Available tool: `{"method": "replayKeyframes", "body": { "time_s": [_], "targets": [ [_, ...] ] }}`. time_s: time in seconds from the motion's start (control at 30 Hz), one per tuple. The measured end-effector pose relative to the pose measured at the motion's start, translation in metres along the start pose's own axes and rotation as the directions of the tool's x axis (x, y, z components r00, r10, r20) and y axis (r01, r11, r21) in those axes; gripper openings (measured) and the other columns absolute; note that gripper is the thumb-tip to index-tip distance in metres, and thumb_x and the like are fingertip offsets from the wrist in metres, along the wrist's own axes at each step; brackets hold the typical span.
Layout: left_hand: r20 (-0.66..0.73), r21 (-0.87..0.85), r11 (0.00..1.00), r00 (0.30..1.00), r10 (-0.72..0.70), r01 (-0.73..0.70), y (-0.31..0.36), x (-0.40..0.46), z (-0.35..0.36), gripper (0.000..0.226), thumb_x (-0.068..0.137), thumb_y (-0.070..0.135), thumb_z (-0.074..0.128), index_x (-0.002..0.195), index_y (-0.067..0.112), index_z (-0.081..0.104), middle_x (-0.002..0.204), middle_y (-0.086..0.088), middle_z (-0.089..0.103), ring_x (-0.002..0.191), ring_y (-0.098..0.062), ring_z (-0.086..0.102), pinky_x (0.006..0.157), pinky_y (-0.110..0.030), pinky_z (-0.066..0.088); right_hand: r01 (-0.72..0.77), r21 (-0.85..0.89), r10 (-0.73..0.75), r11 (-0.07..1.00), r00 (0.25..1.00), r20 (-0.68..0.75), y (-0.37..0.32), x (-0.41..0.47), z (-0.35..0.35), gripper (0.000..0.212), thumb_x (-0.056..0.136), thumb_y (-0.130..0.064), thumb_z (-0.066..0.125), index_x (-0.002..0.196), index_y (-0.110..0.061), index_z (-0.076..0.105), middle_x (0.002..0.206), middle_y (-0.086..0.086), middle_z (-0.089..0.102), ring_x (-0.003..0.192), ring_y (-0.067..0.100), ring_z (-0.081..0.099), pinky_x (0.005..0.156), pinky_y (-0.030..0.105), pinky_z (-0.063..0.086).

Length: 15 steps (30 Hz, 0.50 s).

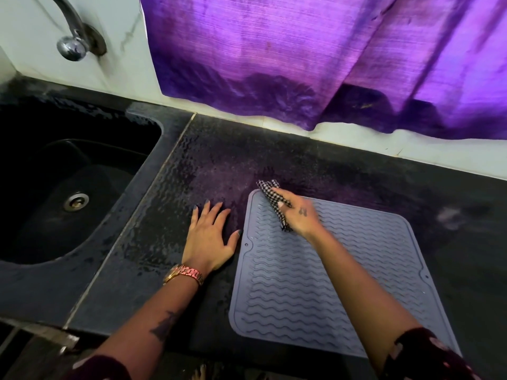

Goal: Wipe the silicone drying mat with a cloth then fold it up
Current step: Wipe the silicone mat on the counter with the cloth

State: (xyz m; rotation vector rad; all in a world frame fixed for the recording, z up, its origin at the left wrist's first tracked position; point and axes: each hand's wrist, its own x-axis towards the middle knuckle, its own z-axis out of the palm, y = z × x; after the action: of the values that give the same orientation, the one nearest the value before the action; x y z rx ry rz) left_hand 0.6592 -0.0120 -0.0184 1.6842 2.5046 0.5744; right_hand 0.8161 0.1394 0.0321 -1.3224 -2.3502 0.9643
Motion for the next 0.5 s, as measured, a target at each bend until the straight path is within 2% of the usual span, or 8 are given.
{"method": "replayKeyframes", "body": {
  "time_s": [0.1,0.23,0.37,0.43,0.47,0.5],
  "targets": [
    [0.001,-0.005,1.000,1.000,-0.002,0.002,0.000,0.000,0.000,0.070,0.083,0.058,0.029,0.141,0.019,0.039,0.154,-0.003,0.028,0.146,-0.022,0.010,0.119,-0.038,-0.007,0.094,-0.297,-0.086,0.950,0.995,0.042,-0.002,-0.004,0.017,0.044,0.094,-0.028,0.051,0.136,-0.035,0.044,0.146,0.003,0.040,0.128,0.027,0.037,0.105,0.031,0.029],
    [0.005,0.004,1.000,1.000,-0.003,0.003,0.000,0.000,0.000,0.070,0.084,0.057,0.028,0.142,0.020,0.038,0.154,-0.002,0.028,0.146,-0.021,0.011,0.118,-0.036,-0.008,0.224,-0.472,-0.204,0.852,0.974,0.095,-0.005,-0.012,0.020,0.049,0.093,-0.014,0.050,0.134,-0.039,0.046,0.150,-0.002,0.034,0.117,0.025,0.037,0.100,0.030,0.035],
    [0.009,-0.012,1.000,1.000,-0.007,0.007,0.000,0.000,-0.001,0.068,0.085,0.055,0.027,0.142,0.019,0.038,0.153,-0.002,0.029,0.146,-0.021,0.011,0.119,-0.038,-0.005,0.327,-0.489,-0.272,0.808,0.945,0.182,-0.007,-0.025,0.015,0.050,0.091,-0.011,0.049,0.131,-0.041,0.049,0.150,-0.006,0.034,0.106,0.019,0.038,0.090,0.029,0.037],
    [0.010,-0.015,1.000,1.000,-0.005,0.006,-0.001,0.000,-0.001,0.067,0.085,0.055,0.027,0.141,0.020,0.039,0.153,-0.002,0.029,0.146,-0.021,0.011,0.119,-0.038,-0.004,0.363,-0.460,-0.284,0.810,0.930,0.234,-0.003,-0.028,0.011,0.048,0.089,-0.012,0.054,0.128,-0.041,0.052,0.148,-0.007,0.037,0.108,0.019,0.039,0.092,0.029,0.036],
    [0.009,-0.019,1.000,1.000,-0.006,0.006,-0.001,0.000,0.000,0.067,0.086,0.054,0.027,0.141,0.020,0.039,0.153,-0.002,0.030,0.146,-0.021,0.011,0.120,-0.039,-0.003,0.355,-0.390,-0.265,0.850,0.927,0.266,0.000,-0.028,0.007,0.046,0.089,-0.012,0.056,0.125,-0.041,0.055,0.146,-0.007,0.040,0.115,0.020,0.042,0.097,0.030,0.035],
    [0.007,-0.024,1.000,1.000,-0.006,0.006,-0.001,0.000,0.000,0.066,0.086,0.053,0.027,0.141,0.020,0.039,0.153,-0.002,0.030,0.146,-0.021,0.011,0.120,-0.039,-0.003,0.292,-0.246,-0.221,0.924,0.934,0.281,0.001,-0.027,0.001,0.044,0.088,-0.013,0.059,0.122,-0.041,0.058,0.144,-0.005,0.044,0.122,0.019,0.043,0.102,0.030,0.033]
  ]
}}
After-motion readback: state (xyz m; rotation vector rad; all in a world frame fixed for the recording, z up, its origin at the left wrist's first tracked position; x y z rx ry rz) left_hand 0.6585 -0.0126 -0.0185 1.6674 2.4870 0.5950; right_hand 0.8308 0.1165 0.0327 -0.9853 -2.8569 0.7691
